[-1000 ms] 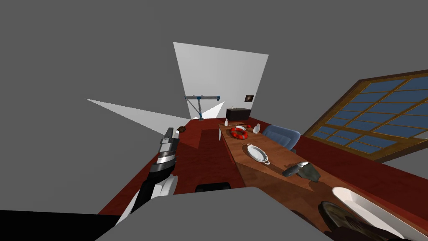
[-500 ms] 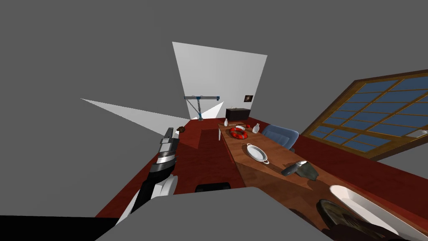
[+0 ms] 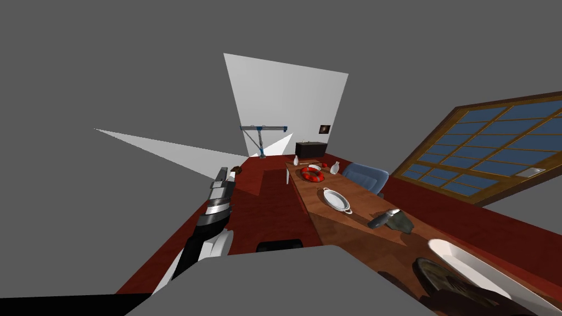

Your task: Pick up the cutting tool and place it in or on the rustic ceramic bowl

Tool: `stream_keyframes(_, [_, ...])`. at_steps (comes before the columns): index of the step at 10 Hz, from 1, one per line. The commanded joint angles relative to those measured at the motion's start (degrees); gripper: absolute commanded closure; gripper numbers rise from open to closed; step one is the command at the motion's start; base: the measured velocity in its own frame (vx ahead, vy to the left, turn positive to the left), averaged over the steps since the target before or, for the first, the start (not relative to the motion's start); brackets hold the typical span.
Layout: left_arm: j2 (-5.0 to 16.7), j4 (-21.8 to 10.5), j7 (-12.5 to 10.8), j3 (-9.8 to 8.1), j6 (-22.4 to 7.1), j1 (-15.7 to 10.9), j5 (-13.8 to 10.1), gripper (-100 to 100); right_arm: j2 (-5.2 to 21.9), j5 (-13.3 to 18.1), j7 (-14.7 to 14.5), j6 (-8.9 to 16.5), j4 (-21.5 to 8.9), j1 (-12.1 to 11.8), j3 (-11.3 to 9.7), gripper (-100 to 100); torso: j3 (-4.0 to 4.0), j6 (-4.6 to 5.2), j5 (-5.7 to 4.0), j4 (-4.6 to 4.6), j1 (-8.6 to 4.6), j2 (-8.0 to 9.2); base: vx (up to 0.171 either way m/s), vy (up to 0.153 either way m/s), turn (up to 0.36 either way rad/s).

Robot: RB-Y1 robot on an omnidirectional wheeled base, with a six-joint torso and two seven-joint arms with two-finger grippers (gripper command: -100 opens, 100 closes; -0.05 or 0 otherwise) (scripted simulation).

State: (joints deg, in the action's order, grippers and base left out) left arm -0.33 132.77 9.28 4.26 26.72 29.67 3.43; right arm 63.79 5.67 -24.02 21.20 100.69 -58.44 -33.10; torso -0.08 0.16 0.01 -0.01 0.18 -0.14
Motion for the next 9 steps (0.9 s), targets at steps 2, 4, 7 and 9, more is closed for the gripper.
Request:
stream_keyframes(2, [0.0, 0.0, 0.0, 0.0, 0.0, 0.0, 0.0, 0, 1.9, 0.2, 1.1, -2.2, -2.9, 0.0, -0.6, 100, 0.02, 0.01, 0.03, -0.01, 0.04, 0.06, -0.021, 0.039, -0.001])
stream_keyframes(4, [0.0, 0.0, 0.0, 0.0, 0.0, 0.0, 0.0, 0, 2.9, 0.2, 2.3, -4.5, -5.9, 0.4, -1.6, 100, 0.1, 0.05, 0.04, 0.0, 0.21, 0.21, -0.047, 0.065, -0.054])
stream_keyframes(7, [0.0, 0.0, 0.0, 0.0, 0.0, 0.0, 0.0, 0, 4.6, 0.1, 4.8, -9.0, -11.5, 1.3, -3.8, 100, 0.12, 0.09, 0.08, 0.0, 0.26, 0.26, -0.05, 0.062, -0.085])
stream_keyframes(9, [0.0, 0.0, 0.0, 0.0, 0.0, 0.0, 0.0, 0, 5.2, 0.1, 5.7, -10.8, -14.0, 1.7, -4.6, 100, 0.13, 0.06, 0.06, 0.02, 0.19, 0.25, -0.046, 0.034, -0.045])
